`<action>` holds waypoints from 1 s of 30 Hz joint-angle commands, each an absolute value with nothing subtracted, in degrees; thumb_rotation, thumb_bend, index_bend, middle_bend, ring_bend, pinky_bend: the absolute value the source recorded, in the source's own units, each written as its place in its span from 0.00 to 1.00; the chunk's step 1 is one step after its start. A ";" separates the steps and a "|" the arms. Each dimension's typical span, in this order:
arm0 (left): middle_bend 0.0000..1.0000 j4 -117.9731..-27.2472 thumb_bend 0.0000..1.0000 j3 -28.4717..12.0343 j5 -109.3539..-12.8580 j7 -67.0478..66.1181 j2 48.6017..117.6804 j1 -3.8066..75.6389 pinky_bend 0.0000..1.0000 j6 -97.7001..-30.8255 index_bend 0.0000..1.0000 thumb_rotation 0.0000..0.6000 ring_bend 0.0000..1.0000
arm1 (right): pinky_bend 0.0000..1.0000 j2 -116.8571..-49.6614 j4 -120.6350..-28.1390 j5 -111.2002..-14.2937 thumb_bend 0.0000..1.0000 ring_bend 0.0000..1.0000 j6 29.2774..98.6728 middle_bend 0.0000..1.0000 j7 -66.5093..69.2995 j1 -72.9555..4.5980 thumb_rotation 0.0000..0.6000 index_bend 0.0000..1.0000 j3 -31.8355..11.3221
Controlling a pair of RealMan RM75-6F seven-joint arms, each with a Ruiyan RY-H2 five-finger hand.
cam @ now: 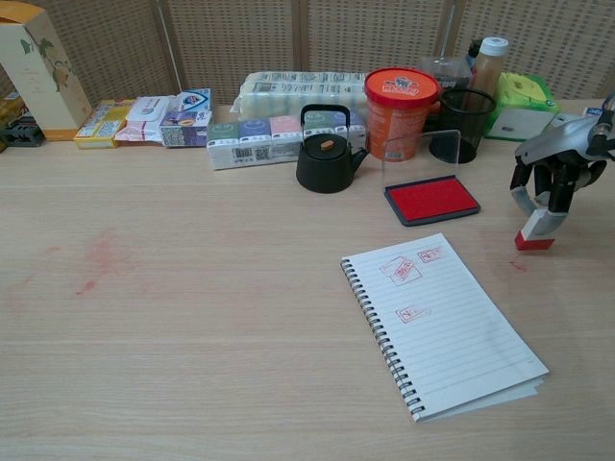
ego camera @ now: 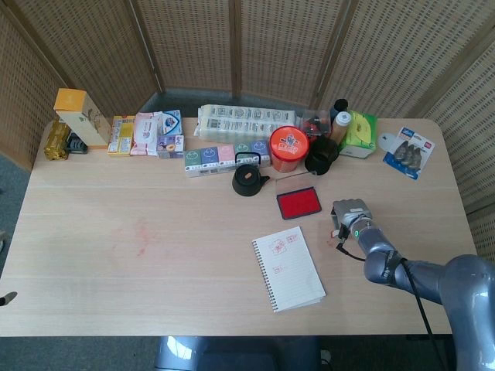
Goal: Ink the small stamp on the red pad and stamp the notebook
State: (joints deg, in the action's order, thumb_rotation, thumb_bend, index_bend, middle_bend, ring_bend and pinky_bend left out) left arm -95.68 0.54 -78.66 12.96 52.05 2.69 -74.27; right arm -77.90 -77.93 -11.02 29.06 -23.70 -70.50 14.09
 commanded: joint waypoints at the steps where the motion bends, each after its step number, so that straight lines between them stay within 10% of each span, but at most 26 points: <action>1: 0.00 -95.70 0.03 0.55 -78.67 12.94 52.04 2.69 0.00 -74.27 0.00 1.00 0.00 | 1.00 -78.01 -77.72 -11.67 0.43 0.94 29.11 0.84 -23.24 -70.26 1.00 0.63 14.06; 30: 0.00 -95.74 0.03 0.82 -79.35 13.77 51.74 2.66 0.00 -74.36 0.00 1.00 0.00 | 0.96 -76.24 -80.28 -13.77 0.43 0.75 31.22 0.66 -21.57 -70.45 1.00 0.48 15.37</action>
